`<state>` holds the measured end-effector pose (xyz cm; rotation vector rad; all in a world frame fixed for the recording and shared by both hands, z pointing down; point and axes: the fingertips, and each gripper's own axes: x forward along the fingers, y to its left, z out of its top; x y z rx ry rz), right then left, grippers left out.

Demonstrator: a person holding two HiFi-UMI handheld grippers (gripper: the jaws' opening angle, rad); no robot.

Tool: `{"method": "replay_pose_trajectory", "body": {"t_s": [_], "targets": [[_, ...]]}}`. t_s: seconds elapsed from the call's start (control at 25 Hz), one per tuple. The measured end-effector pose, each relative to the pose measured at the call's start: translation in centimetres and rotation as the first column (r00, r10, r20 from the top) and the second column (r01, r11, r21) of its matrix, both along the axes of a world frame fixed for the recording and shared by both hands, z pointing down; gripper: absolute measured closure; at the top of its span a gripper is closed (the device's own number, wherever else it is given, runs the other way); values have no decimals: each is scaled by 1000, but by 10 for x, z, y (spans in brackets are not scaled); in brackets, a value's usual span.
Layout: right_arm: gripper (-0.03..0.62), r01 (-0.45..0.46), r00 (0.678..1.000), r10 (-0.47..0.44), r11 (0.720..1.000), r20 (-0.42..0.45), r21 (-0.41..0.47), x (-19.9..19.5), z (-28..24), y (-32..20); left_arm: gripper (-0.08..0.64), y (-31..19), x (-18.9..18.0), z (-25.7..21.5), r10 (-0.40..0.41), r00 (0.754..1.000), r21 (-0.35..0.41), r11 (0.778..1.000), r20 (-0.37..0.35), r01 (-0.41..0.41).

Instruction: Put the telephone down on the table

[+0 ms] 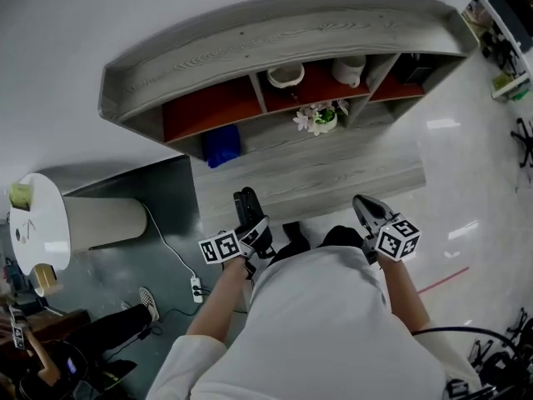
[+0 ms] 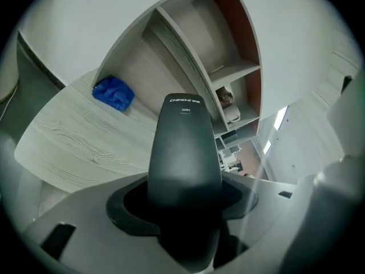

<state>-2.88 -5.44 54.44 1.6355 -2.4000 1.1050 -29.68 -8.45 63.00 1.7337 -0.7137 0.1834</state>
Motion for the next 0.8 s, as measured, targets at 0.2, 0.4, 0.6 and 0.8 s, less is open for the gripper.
{"method": "replay_pose_trajectory", "body": {"t_s": [0.2,0.4,0.6,0.8], "targets": [[572,-46,999,46,999,0,-8,10,2,-5,272,-13,8,14,54,998,-16,998,29,-53],[572,-53,999,53,999,0,-11,32,4,-15,272,-20,29,26,67,997,-49,997,46,-65],[572,-26,1000,26,1000,4,-14,54,5,-22,272,-26,60,34,53,997,-64,997,64,-49],[573,3,1000,-3,1000,1,-21,85,7,-32,272,-33,98,44,54,995,-67,997,84,-48]]}}
